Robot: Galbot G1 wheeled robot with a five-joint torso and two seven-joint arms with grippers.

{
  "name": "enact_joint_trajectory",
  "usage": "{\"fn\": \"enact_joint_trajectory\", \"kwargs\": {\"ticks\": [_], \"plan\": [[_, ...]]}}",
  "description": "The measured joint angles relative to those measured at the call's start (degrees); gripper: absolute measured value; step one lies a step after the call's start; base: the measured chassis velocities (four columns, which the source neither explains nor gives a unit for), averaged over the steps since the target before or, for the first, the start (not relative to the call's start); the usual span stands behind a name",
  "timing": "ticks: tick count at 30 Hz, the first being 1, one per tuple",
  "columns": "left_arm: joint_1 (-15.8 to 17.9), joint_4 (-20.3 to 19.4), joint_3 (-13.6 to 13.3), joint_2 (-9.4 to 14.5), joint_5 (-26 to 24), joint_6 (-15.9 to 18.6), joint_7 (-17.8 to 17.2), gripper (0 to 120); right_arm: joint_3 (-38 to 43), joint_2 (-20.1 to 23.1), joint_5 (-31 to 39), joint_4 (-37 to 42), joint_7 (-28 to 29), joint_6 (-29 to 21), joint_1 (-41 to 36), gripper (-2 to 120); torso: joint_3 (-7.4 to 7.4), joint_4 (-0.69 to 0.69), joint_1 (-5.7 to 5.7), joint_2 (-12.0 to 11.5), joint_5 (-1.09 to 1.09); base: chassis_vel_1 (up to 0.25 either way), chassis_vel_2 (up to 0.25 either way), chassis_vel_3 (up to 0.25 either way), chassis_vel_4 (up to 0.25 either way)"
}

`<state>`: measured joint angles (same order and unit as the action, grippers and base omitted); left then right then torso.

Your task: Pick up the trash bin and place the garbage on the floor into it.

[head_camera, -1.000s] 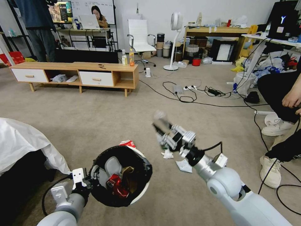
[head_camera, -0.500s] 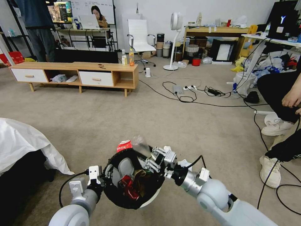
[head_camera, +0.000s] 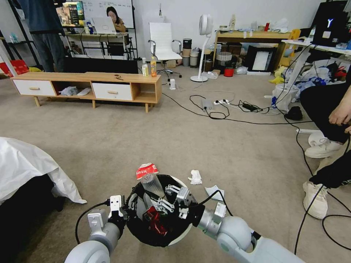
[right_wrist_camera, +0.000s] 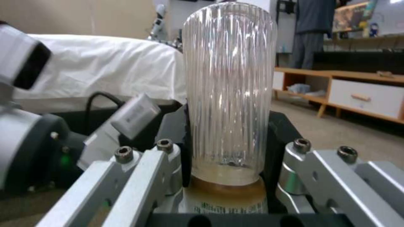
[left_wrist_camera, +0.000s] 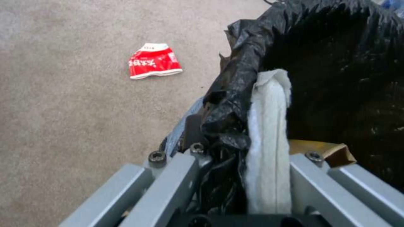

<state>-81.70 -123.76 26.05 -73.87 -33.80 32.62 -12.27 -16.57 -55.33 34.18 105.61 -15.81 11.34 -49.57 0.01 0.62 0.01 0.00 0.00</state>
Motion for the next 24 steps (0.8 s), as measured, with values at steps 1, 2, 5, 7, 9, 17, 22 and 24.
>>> {"fn": "enact_joint_trajectory", "kwargs": {"ticks": [1,2,5,7,9,17,22,24], "plan": [[0.0,0.0,0.0,0.0,0.0,0.0,0.0,6,0.0,0.0,0.0,0.0,0.0,0.0,0.0,29,0.0,0.0,0.0,0.0,0.0,0.0,0.0,0.0,0.0],[-0.16,-0.18,0.02,-0.01,0.0,-0.02,0.02,6,-0.19,-0.11,-0.16,0.0,0.57,-0.31,-0.13,31,0.0,0.0,0.0,0.0,0.0,0.0,0.0,0.0,0.0],[-0.37,-0.39,0.18,0.03,0.03,-0.06,0.07,6,-0.32,-0.24,-0.22,0.09,1.59,-0.71,-0.3,40,0.0,0.0,0.0,0.0,0.0,0.0,0.0,0.0,0.0],[-0.45,-0.46,0.3,0.07,0.06,-0.08,0.09,6,-0.32,-0.26,-0.22,0.18,1.97,-0.81,-0.38,44,0.0,0.0,0.0,0.0,0.0,0.0,0.0,0.0,0.0],[-0.65,-0.7,0.6,0.18,0.1,-0.14,0.11,6,0.01,-0.22,-0.22,0.46,2.51,-1.08,-0.68,55,0.0,0.0,0.0,0.0,0.01,0.0,0.0,0.0,0.0],[-1.15,-1.18,0.91,-0.02,0.36,-0.24,-0.02,6,2.11,0.36,1.06,4.21,9.05,-10.47,-1.65,83,0.0,0.0,0.0,0.0,0.01,0.0,0.0,0.0,0.0],[-1.62,-1.68,1.23,-0.16,0.51,-0.27,-0.11,6,3.22,-0.18,8.25,8.14,22.58,-25.06,-1.26,99,0.0,0.0,0.0,0.0,0.0,0.0,0.0,0.0,0.0],[-1.75,-1.89,1.44,-0.13,0.52,-0.26,-0.11,6,3.81,-0.39,8.72,8.32,23.17,-26.48,-1.05,99,-0.01,-0.01,0.0,0.0,0.0,0.0,0.0,0.0,0.0]]}}
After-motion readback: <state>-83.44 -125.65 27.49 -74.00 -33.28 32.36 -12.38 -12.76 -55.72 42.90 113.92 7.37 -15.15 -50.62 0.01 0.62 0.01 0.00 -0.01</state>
